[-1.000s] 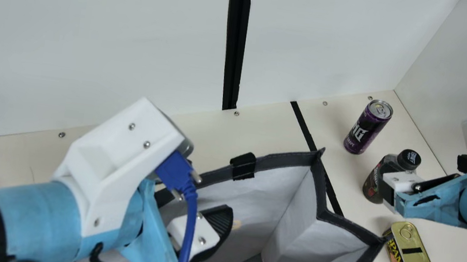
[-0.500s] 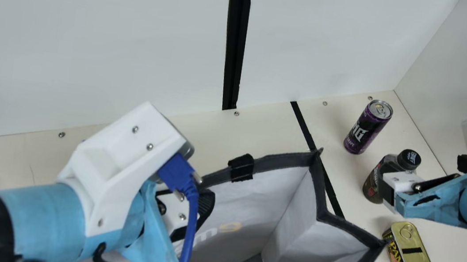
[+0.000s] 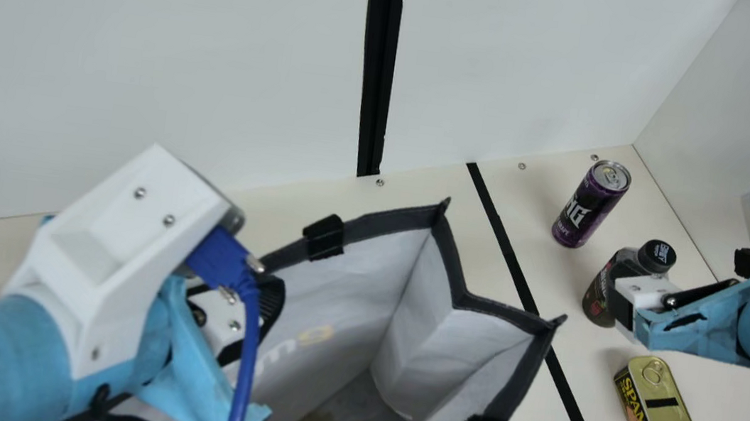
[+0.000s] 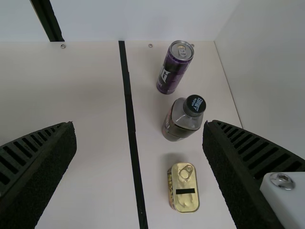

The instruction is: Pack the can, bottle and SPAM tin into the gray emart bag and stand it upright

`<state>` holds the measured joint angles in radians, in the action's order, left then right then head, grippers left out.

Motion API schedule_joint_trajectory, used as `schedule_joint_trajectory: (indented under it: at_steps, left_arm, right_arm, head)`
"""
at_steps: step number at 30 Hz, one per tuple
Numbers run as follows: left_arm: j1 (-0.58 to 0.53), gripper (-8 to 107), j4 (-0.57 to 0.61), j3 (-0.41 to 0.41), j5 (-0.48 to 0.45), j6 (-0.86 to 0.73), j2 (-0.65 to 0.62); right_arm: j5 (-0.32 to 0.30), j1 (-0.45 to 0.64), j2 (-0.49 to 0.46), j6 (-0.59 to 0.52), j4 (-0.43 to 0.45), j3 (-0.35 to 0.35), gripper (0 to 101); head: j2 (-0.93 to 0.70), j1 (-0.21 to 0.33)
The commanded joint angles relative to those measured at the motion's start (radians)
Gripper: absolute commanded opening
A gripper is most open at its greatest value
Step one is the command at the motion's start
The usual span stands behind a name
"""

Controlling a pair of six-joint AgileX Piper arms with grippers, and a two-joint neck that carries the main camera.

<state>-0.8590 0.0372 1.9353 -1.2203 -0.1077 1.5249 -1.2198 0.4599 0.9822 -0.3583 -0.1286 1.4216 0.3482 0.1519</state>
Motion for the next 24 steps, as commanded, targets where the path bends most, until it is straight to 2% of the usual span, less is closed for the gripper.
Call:
schedule_joint_trajectory:
  at_steps: [1, 13, 24]
  left_arm:
    - [0.005, -8, -0.038, -0.003, 0.0, 0.017, -0.008]
    - [0.02, -8, -0.264, -0.027, 0.004, 0.085, -0.07]
    - [0.023, -8, -0.486, -0.11, 0.062, 0.129, -0.12]
  right_arm:
    - [0.0, 0.0, 0.0, 0.0, 0.0, 0.0, 95]
    - [0.0, 0.0, 0.0, 0.0, 0.0, 0.0, 95]
    - [0.0, 0.0, 0.0, 0.0, 0.0, 0.0, 95]
  head:
    - [0.001, 0.023]
    - [0.001, 0.023]
    - [0.001, 0.023]
